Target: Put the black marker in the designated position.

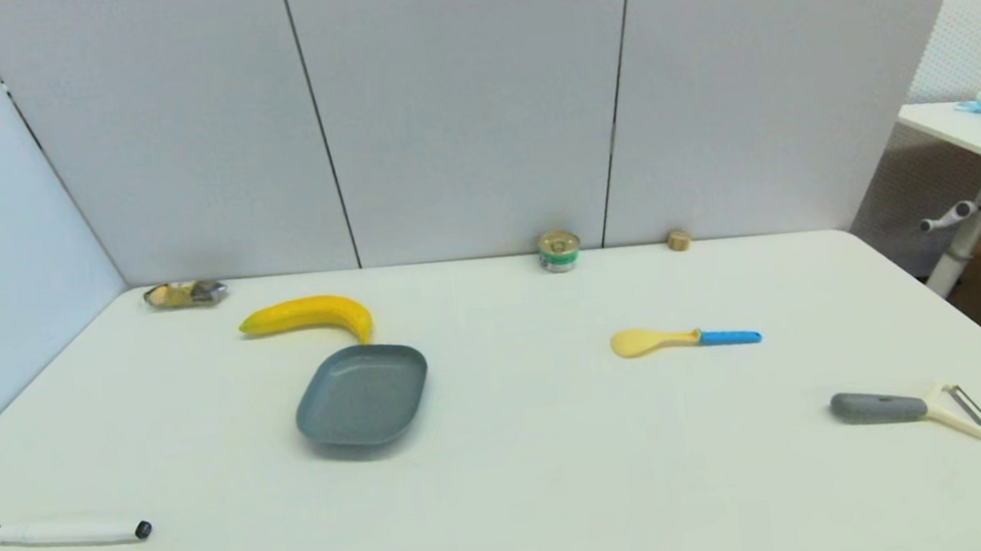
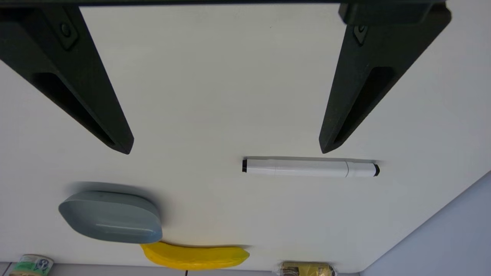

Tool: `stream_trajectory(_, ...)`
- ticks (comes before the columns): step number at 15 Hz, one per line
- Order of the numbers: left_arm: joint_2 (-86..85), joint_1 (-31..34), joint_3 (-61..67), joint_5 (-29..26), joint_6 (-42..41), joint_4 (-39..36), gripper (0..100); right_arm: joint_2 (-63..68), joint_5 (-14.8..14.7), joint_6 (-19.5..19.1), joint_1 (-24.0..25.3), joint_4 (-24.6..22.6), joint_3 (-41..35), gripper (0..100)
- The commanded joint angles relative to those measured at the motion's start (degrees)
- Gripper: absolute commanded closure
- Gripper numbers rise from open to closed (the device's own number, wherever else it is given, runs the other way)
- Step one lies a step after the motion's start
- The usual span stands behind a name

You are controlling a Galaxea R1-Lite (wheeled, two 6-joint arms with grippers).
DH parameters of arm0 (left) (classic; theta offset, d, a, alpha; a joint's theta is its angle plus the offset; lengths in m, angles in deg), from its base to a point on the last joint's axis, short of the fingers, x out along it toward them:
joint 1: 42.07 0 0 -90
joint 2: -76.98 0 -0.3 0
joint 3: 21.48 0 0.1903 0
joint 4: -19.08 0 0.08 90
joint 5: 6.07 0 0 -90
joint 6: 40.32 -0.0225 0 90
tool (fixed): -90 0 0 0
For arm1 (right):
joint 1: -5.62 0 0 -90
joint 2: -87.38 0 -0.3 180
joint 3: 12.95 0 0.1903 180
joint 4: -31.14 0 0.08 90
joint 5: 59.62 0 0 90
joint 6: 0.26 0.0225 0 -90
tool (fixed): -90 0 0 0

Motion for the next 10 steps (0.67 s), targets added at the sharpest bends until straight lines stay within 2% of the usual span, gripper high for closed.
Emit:
stream_trajectory(1,11.7,0.7,-11.5,0.2,-0.2,2.7,0,0.1,0.1,-0.1,0.0,0.0,0.0,0)
stream_trajectory(6,30.4,3.5,-28.4,0.2,-0.4,10.0,0,-0.1,0.1,-0.1,0.0,0.0,0.0,0)
stream_trajectory(10,44.5,8.3,-33.7,1.4,-2.6,9.7,0,-0.1,0.1,-0.1,0.0,0.0,0.0,0)
